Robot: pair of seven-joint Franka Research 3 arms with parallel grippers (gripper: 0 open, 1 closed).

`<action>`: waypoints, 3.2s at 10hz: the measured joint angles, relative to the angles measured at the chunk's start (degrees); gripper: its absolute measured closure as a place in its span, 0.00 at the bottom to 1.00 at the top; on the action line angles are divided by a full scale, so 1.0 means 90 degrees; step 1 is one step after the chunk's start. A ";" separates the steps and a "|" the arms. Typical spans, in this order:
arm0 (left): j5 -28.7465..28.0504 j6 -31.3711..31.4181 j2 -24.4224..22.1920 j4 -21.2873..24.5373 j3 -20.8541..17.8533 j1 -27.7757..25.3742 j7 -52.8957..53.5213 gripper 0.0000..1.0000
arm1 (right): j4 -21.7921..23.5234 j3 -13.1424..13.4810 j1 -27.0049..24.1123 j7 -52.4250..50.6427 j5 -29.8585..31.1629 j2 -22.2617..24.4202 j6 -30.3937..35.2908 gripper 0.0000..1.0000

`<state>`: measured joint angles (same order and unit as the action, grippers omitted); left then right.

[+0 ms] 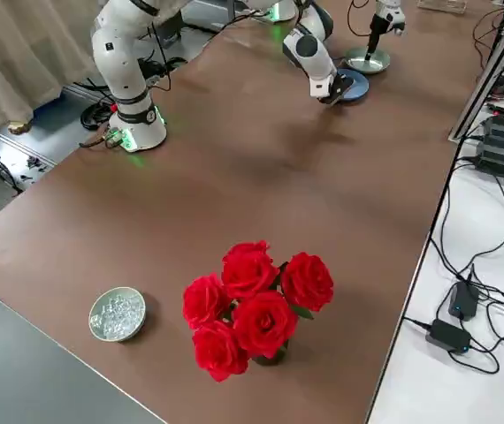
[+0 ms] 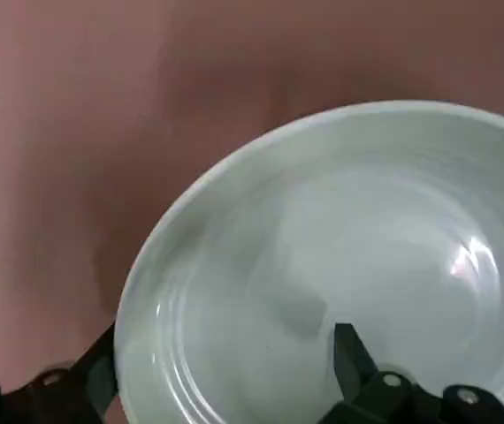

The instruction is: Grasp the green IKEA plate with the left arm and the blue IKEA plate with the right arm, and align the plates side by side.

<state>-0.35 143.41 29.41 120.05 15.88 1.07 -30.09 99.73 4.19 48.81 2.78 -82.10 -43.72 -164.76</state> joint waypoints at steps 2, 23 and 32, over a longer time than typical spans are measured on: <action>0.0000 0.0000 0.0029 -0.0005 0.0000 0.0004 0.0001 0.00 | -0.0057 0.0000 0.0002 0.0037 0.0000 -0.0032 -0.0001 0.71; 0.0000 -0.2480 -0.1342 -0.0808 -0.0037 -0.0250 0.0808 0.00 | 0.0618 0.0339 0.0063 -0.0668 0.0011 0.1280 -0.0196 0.10; 0.0366 -0.5971 -0.2269 -0.4295 -0.0065 -0.1169 0.3202 0.00 | 0.0596 0.0541 -0.1587 -0.2024 0.2121 0.2262 0.1995 0.05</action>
<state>2.95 89.67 8.99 81.39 15.29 -9.45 -1.27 105.10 9.06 34.52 -15.44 -63.01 -23.36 -146.81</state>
